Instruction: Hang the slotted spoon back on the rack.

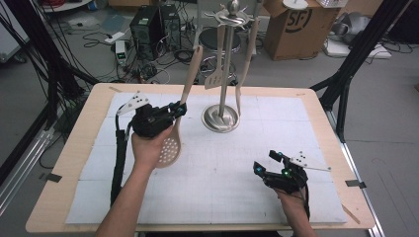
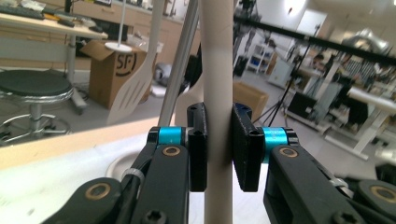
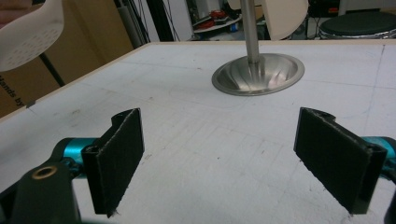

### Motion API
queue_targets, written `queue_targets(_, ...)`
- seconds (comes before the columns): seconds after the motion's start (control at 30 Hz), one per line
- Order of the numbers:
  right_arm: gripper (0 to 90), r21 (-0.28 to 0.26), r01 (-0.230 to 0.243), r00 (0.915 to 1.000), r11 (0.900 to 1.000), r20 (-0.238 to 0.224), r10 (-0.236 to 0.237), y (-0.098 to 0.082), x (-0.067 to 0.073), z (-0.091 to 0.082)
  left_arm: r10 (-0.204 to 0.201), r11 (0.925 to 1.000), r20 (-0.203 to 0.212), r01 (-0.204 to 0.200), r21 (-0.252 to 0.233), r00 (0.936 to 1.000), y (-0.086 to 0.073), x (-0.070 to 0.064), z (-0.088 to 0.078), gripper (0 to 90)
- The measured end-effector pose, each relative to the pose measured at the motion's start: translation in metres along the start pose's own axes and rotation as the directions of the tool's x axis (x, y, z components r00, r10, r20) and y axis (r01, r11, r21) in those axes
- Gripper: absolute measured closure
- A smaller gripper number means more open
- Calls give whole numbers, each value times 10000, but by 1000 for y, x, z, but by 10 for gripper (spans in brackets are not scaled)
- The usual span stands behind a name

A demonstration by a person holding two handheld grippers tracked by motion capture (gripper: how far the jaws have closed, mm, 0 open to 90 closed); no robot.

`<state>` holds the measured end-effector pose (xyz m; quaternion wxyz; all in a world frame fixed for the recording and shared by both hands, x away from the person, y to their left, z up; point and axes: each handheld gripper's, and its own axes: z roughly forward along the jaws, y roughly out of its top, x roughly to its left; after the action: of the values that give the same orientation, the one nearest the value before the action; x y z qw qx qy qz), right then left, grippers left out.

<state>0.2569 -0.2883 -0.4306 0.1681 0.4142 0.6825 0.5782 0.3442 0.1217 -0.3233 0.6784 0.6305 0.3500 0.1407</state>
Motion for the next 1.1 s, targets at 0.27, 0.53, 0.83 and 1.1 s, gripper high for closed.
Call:
queue_targets(0.27, 151, -15, 42, 10000, 10000, -56, -42, 0, 0, -2, 251, 9981, 359, -230, -573, 9990, 6, -9, 12, 780)
queue_targets(0.53, 151, -2, 37, 9999, 10000, -113, -37, 0, 0, 1, 561, 9950, 440, -522, -850, 9975, 17, -12, 20, 780)
queue_targets(0.83, 150, -20, 22, 10000, 10000, -81, -23, 0, 0, 0, 425, 9955, 782, -356, -878, 9960, 21, -8, 34, 780)
queue_targets(1.1, 150, -21, 5, 10000, 10000, -55, -5, 0, -1, -1, 485, 9971, 824, -434, -630, 9954, 29, -8, 43, 779)
